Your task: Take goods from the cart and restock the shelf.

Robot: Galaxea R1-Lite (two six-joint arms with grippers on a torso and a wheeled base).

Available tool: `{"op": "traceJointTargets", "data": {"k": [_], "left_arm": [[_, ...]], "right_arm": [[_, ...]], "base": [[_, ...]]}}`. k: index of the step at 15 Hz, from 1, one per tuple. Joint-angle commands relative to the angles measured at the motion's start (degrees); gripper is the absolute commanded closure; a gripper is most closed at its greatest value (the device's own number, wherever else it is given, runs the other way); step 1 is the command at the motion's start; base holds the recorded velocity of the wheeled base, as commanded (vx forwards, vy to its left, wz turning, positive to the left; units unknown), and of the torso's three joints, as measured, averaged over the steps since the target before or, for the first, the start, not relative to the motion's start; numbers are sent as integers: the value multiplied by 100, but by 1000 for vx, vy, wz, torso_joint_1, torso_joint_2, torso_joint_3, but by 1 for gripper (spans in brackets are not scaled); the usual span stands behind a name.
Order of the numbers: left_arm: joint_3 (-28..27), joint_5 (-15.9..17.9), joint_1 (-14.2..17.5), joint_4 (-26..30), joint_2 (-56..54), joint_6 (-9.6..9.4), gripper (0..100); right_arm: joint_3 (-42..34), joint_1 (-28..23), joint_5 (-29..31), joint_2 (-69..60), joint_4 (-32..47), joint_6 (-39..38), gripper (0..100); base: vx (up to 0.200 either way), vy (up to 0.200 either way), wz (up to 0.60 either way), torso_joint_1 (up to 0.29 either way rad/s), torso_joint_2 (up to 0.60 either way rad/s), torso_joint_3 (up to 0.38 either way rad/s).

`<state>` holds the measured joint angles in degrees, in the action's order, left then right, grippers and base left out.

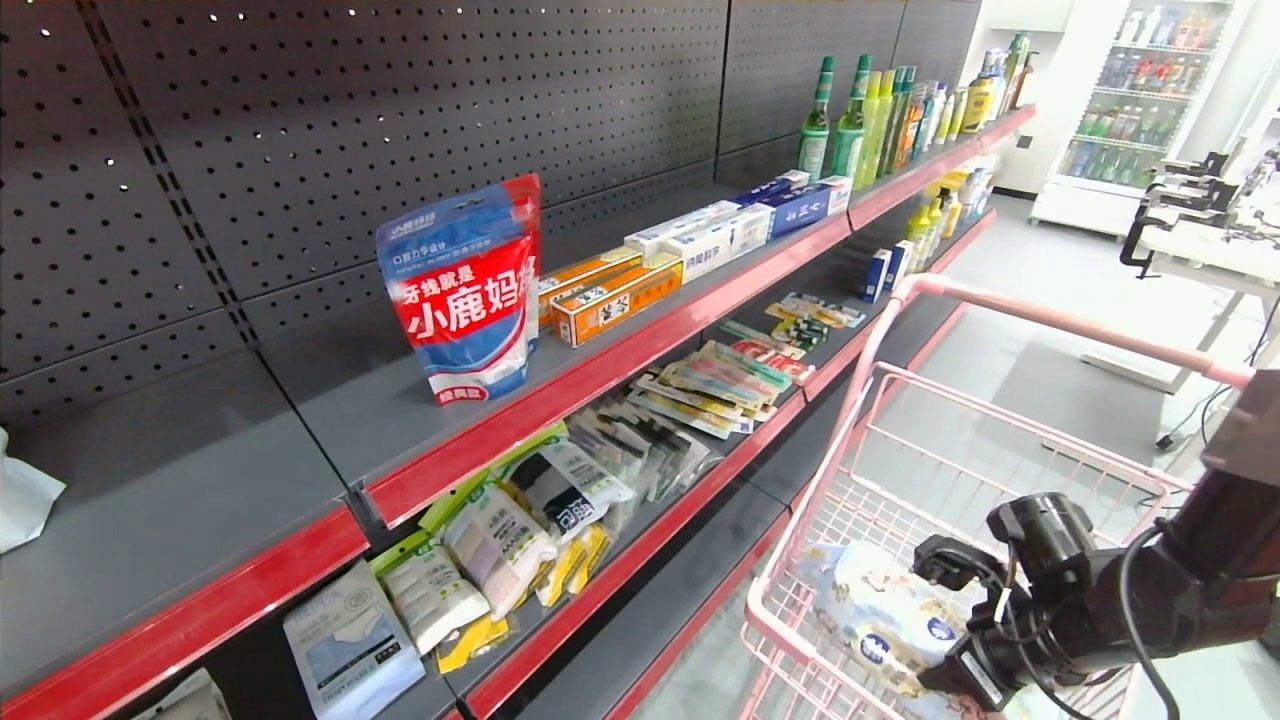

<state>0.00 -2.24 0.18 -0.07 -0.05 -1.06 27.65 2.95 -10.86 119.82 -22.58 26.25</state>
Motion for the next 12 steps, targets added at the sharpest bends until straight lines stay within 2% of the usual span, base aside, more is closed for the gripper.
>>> {"op": "traceJointTargets", "data": {"k": [1,4,6,7,8,9,12], "left_arm": [[0,-4,8,-1,5,1,0],[0,-4,-1,-1,5,1,0],[0,-4,8,-1,5,1,0],[0,-4,-1,-1,5,9,0],[0,-4,-1,-1,5,9,0],[0,-4,-1,-1,5,9,0],[0,-4,-1,-1,5,18,0]], "right_arm": [[-128,-137,348,-1637,-1,-1227,100],[-286,100,726,-3026,16,-2546,100],[-401,355,1341,-3597,16,-3187,100],[-524,558,2035,-3958,25,-3354,100],[-532,566,2079,-3975,25,-3354,100],[-796,795,2659,-4406,34,-3345,100],[-1051,786,2739,-5030,52,-3082,100]], "base": [[0,0,0,0,0,0],[0,0,0,0,0,0],[0,0,0,0,0,0],[0,0,0,0,0,0],[0,0,0,0,0,0],[0,0,0,0,0,0],[0,0,0,0,0,0]]}}
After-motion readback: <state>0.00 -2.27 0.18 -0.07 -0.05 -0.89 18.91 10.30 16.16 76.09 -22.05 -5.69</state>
